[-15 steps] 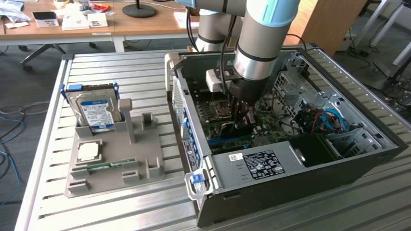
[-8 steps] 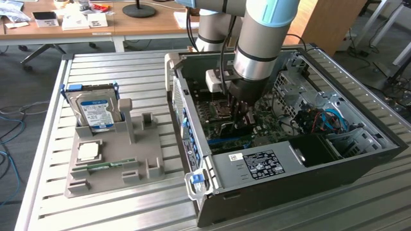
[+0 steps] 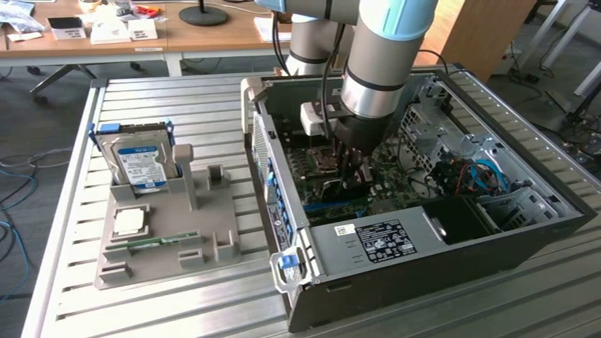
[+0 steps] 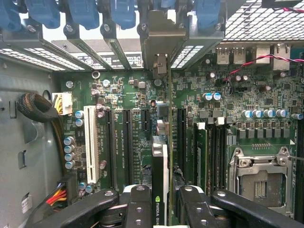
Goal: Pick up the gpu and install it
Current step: 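Insert the gpu into the slot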
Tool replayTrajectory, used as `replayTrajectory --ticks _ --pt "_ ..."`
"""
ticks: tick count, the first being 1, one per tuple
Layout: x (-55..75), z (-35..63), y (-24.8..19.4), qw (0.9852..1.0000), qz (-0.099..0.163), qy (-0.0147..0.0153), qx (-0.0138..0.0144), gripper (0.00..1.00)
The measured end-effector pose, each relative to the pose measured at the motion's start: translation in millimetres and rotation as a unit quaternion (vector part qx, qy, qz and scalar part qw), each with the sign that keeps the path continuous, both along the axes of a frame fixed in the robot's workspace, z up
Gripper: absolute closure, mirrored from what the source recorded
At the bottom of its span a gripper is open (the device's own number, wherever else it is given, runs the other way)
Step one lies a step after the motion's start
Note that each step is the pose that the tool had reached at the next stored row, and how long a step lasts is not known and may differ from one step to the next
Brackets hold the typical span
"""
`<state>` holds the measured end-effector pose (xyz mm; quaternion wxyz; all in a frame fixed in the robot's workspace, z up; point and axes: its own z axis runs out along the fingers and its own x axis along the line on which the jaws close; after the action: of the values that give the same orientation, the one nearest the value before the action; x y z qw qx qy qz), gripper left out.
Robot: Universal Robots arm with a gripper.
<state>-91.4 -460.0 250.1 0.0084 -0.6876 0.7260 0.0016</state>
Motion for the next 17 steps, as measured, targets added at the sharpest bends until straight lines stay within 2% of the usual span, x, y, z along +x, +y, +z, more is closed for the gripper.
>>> replayTrajectory --ticks 13,15,17 --pt "0.0 3.0 0.1 1.0 0.0 -0.0002 0.0003 0.73" --pt "-0.2 3.2 0.0 1.0 0.0 -0.0001 0.0016 0.73" --pt "-0.4 3.1 0.0 1.0 0.0 -0.0001 0.0047 0.73"
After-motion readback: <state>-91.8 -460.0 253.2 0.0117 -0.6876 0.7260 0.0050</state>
